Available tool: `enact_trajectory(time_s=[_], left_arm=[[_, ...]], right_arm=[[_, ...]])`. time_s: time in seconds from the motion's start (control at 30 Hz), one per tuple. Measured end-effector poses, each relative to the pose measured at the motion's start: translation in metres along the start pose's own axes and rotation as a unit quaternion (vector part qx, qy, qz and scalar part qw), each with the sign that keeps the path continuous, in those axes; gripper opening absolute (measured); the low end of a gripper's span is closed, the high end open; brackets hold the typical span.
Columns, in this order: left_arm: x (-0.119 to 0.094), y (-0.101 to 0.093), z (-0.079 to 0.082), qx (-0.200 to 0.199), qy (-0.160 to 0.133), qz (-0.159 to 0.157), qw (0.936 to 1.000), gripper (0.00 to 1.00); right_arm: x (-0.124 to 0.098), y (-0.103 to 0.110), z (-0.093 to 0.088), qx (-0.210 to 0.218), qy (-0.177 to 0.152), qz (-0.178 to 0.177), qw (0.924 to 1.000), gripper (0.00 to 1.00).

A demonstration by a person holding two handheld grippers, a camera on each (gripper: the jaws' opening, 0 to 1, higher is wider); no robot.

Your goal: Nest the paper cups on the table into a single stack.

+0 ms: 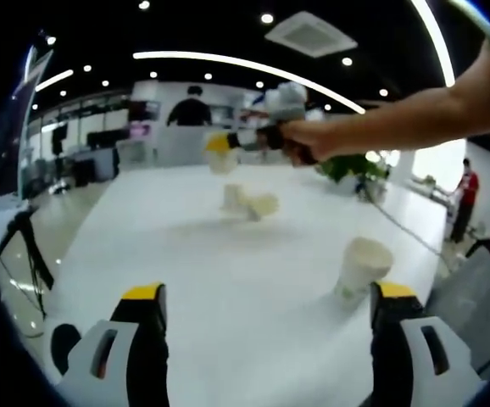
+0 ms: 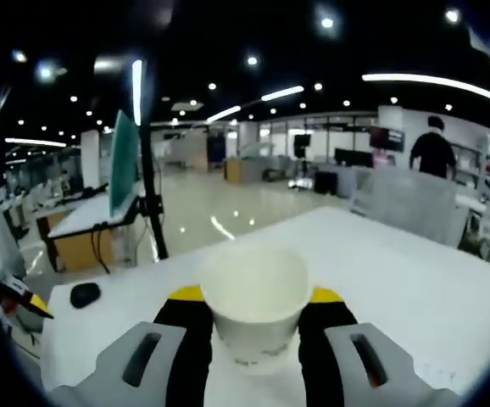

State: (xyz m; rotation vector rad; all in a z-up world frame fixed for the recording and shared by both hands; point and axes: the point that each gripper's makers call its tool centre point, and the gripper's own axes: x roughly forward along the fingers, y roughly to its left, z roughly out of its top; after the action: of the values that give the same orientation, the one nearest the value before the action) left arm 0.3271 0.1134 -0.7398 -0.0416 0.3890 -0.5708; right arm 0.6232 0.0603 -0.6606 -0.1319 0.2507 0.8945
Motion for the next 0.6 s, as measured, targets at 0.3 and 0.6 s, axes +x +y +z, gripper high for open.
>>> enact_trajectory(time_s=[0.3,0.6], left_arm=[[0.002,0.002,0.002,0.002,-0.001,0.0,1.0,0.98],[0.004,-0.002,0.006,0.009,0.002,-0.007,0.9999,0.98]], right_arm=[[-0.011,-0.007,0.016,0.002,-0.02,-0.009,0.9998,0.36],[-0.03,-0.012,0.02,-0.003,-0.03,-0.021,0.9993,0.35]])
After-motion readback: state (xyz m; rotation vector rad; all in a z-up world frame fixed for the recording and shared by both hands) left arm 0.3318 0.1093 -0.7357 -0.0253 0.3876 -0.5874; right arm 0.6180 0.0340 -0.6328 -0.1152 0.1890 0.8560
